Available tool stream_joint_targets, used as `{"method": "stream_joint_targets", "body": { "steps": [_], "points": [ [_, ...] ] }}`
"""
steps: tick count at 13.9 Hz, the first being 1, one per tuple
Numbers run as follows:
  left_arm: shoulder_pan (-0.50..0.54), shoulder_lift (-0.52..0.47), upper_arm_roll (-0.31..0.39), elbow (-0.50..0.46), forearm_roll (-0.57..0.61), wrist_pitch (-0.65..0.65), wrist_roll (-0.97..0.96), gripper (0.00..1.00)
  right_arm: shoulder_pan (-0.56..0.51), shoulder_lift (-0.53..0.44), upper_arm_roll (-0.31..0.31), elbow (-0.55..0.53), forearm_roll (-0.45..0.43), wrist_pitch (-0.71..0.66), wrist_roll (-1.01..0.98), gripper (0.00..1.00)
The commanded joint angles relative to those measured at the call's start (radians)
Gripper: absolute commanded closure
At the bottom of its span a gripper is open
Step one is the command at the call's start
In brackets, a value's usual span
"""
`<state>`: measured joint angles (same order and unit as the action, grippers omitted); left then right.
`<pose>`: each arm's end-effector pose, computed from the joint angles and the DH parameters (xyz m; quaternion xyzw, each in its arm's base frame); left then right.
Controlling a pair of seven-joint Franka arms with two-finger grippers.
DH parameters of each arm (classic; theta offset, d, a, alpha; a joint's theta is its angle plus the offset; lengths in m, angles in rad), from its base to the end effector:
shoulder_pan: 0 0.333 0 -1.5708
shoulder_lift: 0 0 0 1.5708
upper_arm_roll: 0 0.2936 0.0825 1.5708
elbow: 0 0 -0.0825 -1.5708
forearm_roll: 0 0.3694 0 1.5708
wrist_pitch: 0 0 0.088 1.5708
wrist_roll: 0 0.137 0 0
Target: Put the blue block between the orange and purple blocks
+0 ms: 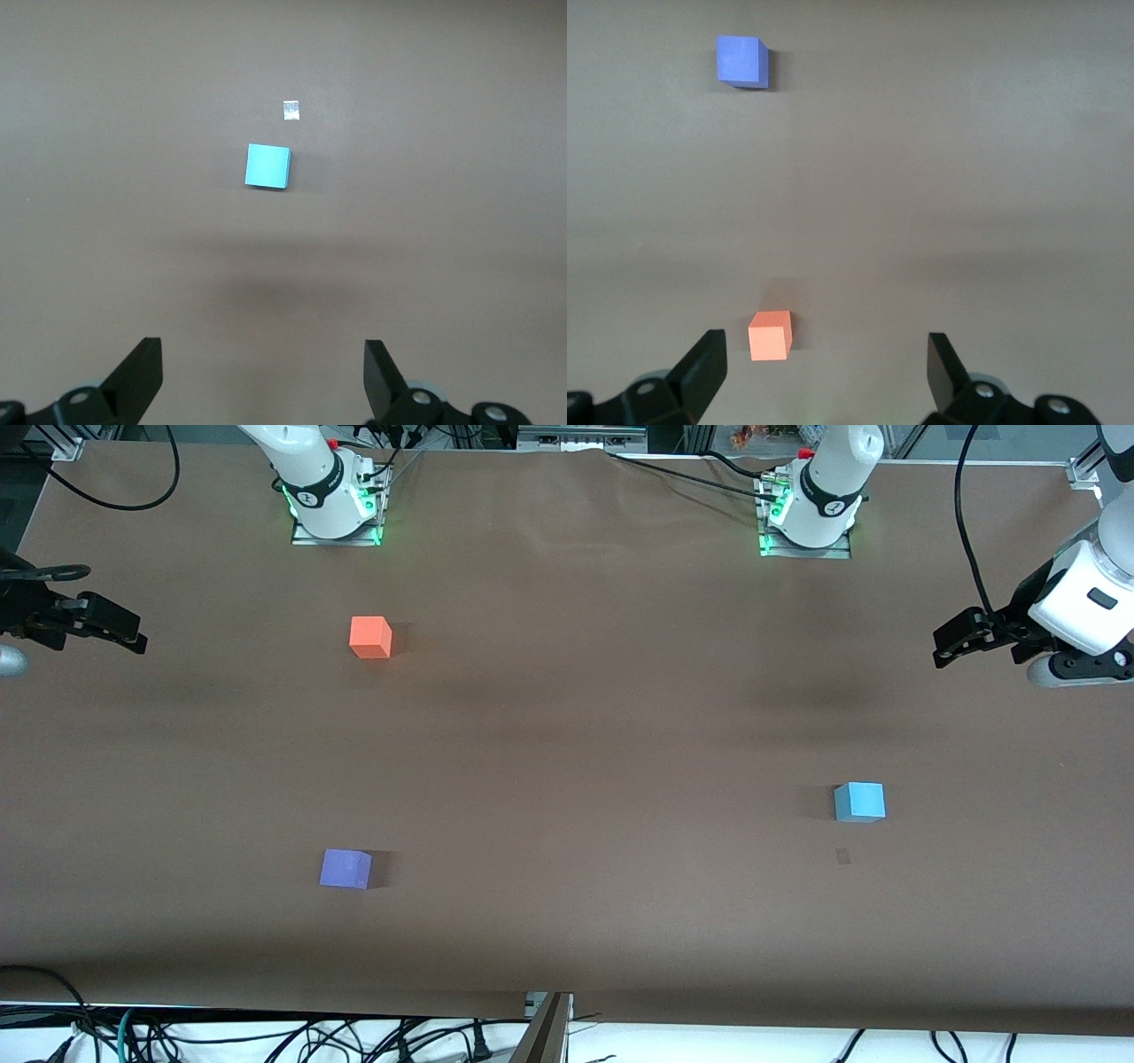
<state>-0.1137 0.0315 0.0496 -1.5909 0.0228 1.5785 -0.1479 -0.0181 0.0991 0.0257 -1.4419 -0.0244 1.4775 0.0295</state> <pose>0.5458 -0.0323 0.5465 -0.9988 -0.0415 0.0205 0.0144 0.5571 0.0000 0.5682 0.9994 -0.0117 -0.0315 0.0115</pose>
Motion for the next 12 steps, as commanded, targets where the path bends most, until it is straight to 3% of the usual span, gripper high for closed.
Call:
{"method": "stream_joint_targets", "body": {
  "steps": [1, 5, 8, 12],
  "points": [
    [0.003, -0.001, 0.003, 0.014, -0.017, -0.015, 0.011, 0.00, -0.006, 0.001, 0.000, 0.009, 0.004, 0.000, -0.008, 0.00],
    [0.015, 0.010, 0.003, 0.012, -0.018, -0.012, 0.013, 0.00, -0.006, 0.001, 0.002, 0.009, 0.004, 0.001, -0.008, 0.00],
    [0.019, 0.079, 0.003, -0.027, -0.017, 0.043, 0.013, 0.00, -0.006, 0.001, 0.002, 0.009, 0.004, 0.000, -0.008, 0.00],
    [0.017, 0.206, 0.000, -0.248, -0.017, 0.439, 0.013, 0.00, -0.006, 0.001, 0.000, 0.009, 0.004, 0.000, -0.008, 0.00]
  ]
}}
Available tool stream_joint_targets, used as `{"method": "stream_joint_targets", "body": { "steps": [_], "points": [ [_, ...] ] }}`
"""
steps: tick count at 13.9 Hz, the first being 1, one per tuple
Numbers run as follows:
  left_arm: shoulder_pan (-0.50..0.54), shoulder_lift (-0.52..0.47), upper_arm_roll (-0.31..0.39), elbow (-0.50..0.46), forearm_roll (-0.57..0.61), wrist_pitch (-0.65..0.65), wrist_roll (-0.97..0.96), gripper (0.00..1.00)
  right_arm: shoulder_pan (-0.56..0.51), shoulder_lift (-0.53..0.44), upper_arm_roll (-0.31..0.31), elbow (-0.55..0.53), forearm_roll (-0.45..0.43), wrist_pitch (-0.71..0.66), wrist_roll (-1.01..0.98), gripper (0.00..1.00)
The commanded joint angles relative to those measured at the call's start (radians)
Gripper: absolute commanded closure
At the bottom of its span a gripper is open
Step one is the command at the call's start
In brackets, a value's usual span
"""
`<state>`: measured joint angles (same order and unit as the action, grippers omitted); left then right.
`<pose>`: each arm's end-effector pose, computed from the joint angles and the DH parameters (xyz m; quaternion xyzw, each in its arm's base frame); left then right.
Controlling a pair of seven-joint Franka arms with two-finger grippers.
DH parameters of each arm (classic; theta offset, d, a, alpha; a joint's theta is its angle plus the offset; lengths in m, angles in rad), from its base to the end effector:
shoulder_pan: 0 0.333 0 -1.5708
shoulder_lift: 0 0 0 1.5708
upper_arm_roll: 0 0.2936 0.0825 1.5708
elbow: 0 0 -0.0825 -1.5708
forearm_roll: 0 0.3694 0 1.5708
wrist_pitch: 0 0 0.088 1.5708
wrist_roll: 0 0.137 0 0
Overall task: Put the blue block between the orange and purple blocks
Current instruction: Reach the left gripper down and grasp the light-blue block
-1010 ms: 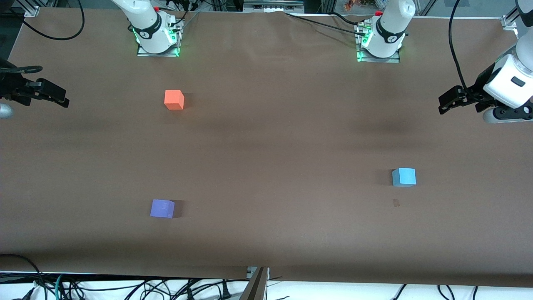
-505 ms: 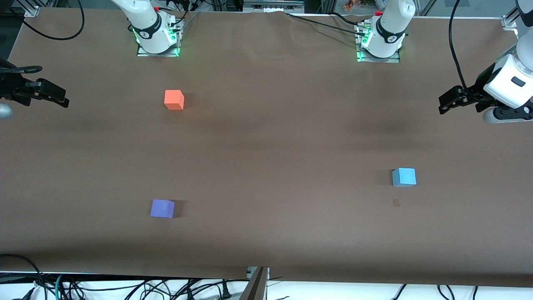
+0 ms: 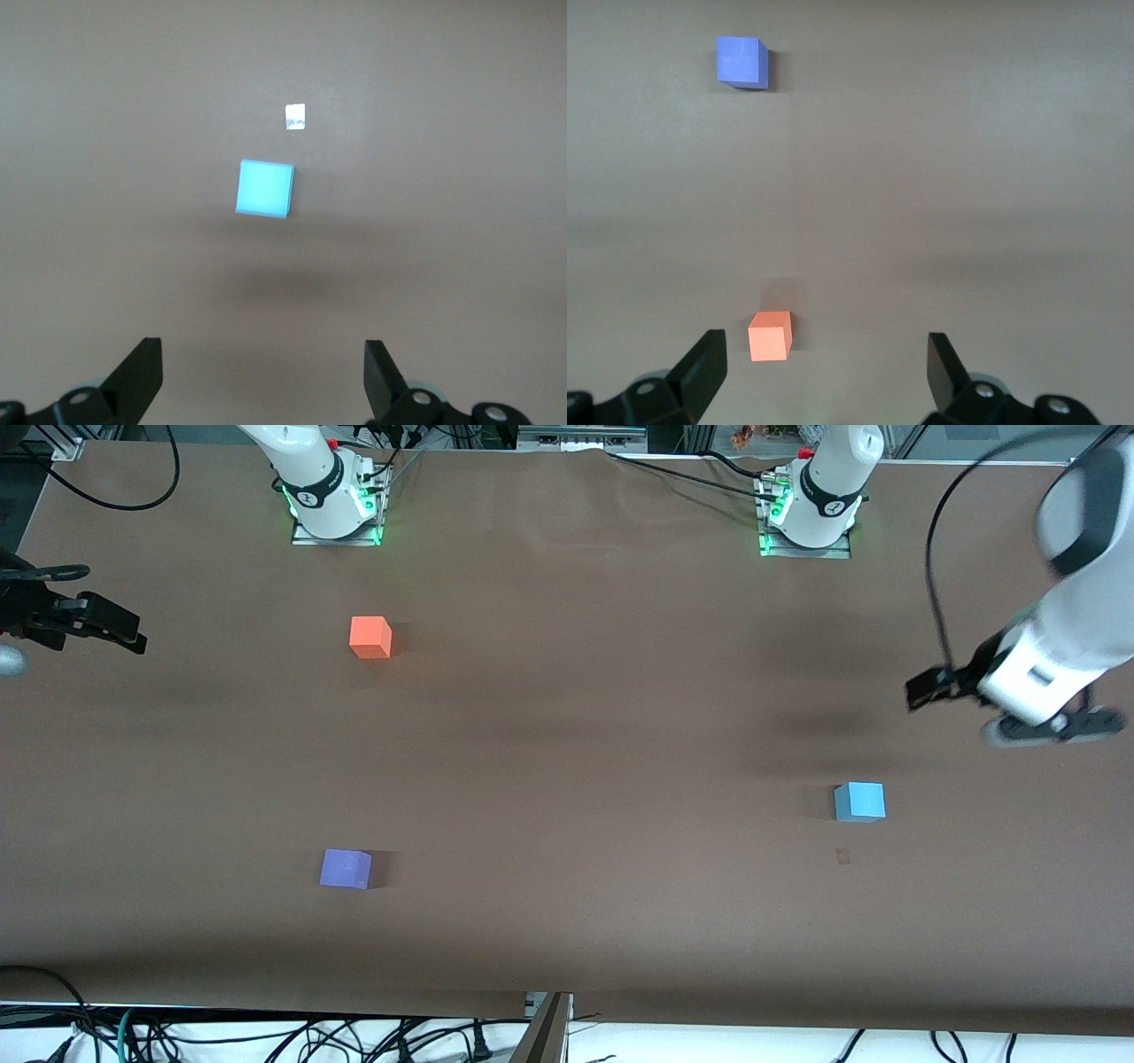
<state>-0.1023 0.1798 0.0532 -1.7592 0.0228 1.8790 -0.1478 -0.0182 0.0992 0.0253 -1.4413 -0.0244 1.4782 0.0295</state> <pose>0.5870 -0.0277 0.4093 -0.9984 -0.0452 0.0282 0.0184 0.5572 -0.0002 0.5685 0.9994 -0.0120 -0.0309 0.0115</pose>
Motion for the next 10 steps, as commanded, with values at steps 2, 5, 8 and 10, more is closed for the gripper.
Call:
{"method": "stream_joint_targets", "body": {
  "steps": [2, 5, 8, 10],
  "points": [
    [0.004, 0.152, -0.009, -0.085, -0.014, 0.234, 0.016, 0.00, -0.006, 0.001, 0.002, 0.009, 0.004, -0.001, -0.008, 0.00],
    [0.007, 0.243, -0.009, -0.085, -0.015, 0.330, 0.108, 0.00, -0.006, 0.001, 0.002, 0.009, 0.004, -0.001, -0.008, 0.00],
    [0.045, 0.317, -0.009, -0.085, -0.015, 0.432, 0.134, 0.00, -0.006, 0.001, 0.001, 0.009, 0.004, 0.001, -0.008, 0.00],
    [0.055, 0.368, -0.009, -0.085, -0.017, 0.506, 0.148, 0.00, -0.006, 0.001, 0.001, 0.009, 0.004, -0.001, -0.008, 0.00]
  ]
}}
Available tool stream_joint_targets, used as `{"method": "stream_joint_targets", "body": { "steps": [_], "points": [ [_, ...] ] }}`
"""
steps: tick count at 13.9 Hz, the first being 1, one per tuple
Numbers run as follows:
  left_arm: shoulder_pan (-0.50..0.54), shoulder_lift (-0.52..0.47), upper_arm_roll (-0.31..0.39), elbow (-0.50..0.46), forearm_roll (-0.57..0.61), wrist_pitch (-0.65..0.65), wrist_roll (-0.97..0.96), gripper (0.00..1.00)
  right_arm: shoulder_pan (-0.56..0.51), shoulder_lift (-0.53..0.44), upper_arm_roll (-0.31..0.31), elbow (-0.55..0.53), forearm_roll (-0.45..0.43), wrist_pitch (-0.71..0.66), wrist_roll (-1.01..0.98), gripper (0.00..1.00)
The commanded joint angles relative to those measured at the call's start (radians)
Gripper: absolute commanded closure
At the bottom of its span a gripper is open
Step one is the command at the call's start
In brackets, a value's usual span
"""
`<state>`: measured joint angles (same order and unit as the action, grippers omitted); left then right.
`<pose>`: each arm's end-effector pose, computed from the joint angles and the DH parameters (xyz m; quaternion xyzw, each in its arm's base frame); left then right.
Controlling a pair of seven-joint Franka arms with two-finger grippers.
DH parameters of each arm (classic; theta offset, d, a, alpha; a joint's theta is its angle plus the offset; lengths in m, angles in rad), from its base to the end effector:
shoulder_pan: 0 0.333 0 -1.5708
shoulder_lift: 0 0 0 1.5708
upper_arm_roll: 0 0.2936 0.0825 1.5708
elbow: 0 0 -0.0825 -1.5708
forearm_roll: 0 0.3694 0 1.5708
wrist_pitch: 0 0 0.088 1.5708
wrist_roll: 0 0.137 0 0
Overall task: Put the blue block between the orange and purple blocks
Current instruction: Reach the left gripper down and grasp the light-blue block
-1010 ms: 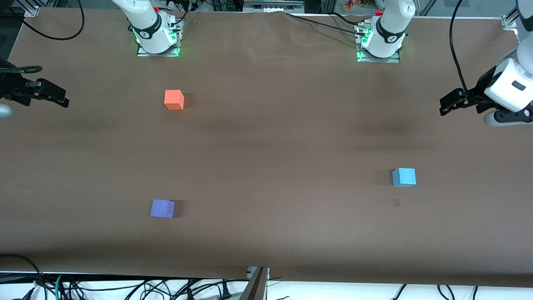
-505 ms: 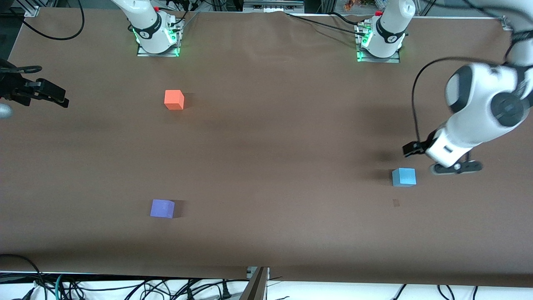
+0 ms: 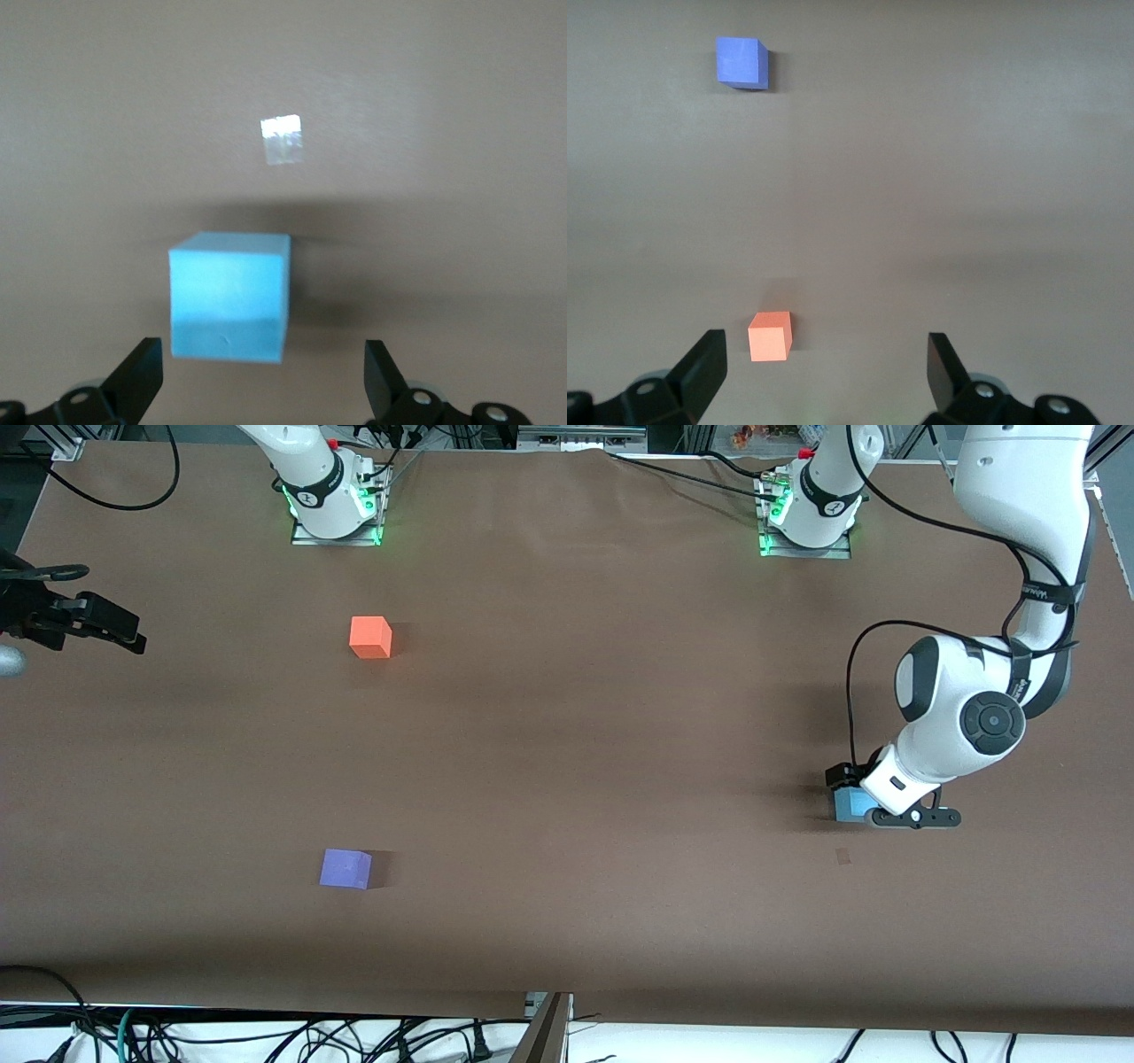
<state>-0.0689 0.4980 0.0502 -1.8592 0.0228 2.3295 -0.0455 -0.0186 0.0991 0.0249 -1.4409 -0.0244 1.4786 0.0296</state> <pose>0.6162 -0.0114 0.2093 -0.9997 -0.0026 0.0130 0.0206 0.5573 -0.0007 0.5687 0.9994 -0.0124 -0.0305 0.0115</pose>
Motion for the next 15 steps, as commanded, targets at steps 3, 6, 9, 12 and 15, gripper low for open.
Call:
{"method": "stream_joint_targets", "body": {
  "steps": [3, 6, 9, 12, 15],
  "points": [
    [0.021, 0.059, -0.006, 0.023, -0.018, 0.070, 0.046, 0.00, -0.006, 0.001, 0.001, 0.008, 0.004, 0.000, -0.008, 0.00],
    [0.023, 0.085, -0.006, 0.021, -0.027, 0.123, 0.044, 0.00, -0.006, 0.001, 0.003, 0.008, 0.004, 0.000, -0.008, 0.00],
    [0.038, 0.109, -0.006, 0.021, -0.026, 0.154, 0.047, 0.00, -0.003, 0.020, 0.004, 0.008, 0.006, 0.012, -0.007, 0.00],
    [0.040, 0.122, -0.006, 0.021, -0.026, 0.166, 0.047, 0.19, -0.001, 0.028, 0.006, 0.007, 0.008, 0.026, 0.001, 0.00],
    [0.025, 0.119, -0.006, 0.021, -0.026, 0.136, 0.035, 0.86, -0.001, 0.091, 0.007, 0.007, 0.006, 0.028, -0.008, 0.00]
  ]
}}
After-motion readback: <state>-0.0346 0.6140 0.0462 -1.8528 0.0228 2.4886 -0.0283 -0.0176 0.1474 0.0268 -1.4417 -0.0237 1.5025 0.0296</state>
